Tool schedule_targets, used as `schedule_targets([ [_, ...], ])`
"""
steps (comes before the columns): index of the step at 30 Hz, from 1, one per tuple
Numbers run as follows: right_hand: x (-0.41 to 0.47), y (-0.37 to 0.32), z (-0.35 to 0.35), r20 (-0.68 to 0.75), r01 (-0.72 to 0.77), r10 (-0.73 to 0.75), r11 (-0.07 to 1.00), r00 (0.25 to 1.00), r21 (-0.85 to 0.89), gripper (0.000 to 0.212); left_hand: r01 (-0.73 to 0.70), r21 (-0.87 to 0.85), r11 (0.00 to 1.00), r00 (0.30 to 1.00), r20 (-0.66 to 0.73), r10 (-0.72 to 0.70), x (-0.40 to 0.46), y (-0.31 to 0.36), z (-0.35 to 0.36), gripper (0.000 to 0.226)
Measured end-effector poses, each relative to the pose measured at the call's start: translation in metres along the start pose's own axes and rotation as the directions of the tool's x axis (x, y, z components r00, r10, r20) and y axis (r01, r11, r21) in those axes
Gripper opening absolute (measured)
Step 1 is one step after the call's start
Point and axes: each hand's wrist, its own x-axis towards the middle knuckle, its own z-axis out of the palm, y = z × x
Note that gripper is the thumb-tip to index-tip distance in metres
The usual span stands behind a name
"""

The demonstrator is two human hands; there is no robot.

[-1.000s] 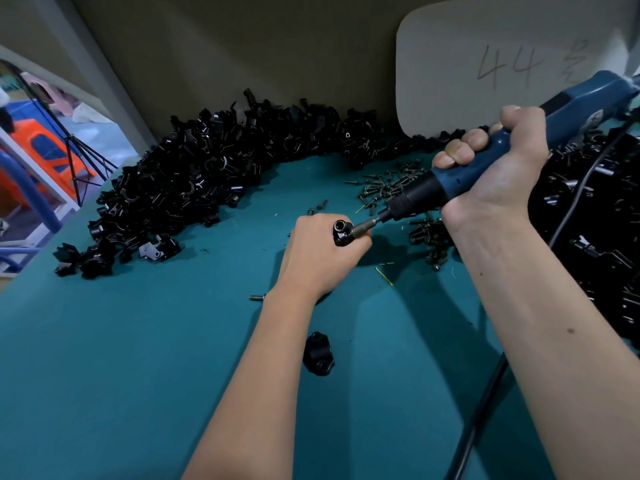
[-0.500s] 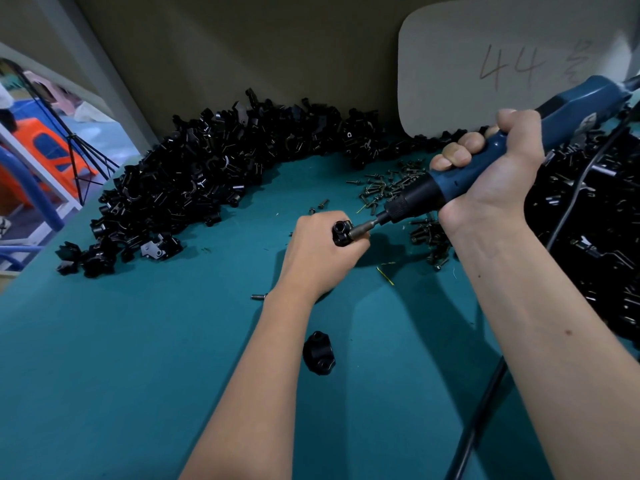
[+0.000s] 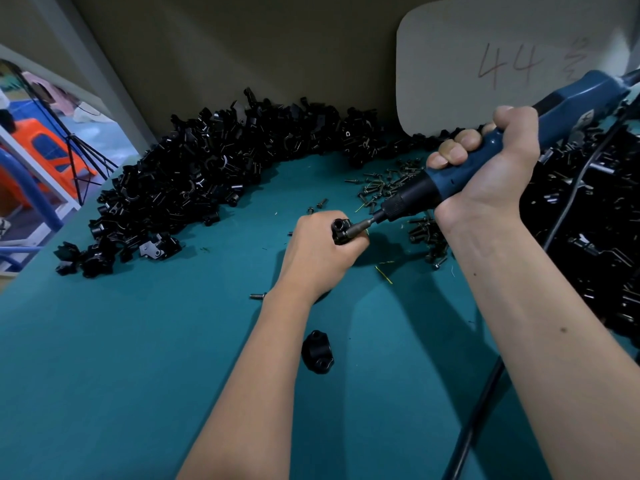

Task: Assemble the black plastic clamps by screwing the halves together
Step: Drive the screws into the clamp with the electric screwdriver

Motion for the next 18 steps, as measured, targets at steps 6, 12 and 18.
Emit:
schedule_targets([
  [6, -0.0006, 0.0005, 0.0008, -0.005, 0.006, -0.006, 1.000, 1.000, -0.014, 0.027, 0.015, -0.003, 1.000, 1.000, -0.010, -0.015, -0.0012, 0.0009, -0.0014, 0.031],
  [12, -0.0029, 0.0017, 0.0031, -0.026, 0.052, -0.053, 0.998, 0.998, -0.032, 0.022, 0.079, 0.060, 0.995, 0.995, -0.059, -0.076, -0.0037, 0.0070, -0.0023, 0.032],
  [18, -0.0068, 0.0031, 0.0090, 0.043, 0.096, -0.093, 0.992, 0.995, -0.076, 0.022, 0.062, 0.040, 0.997, 0.996, -0.070, -0.059, -0.0049, 0.0067, -0.0055, 0.035],
])
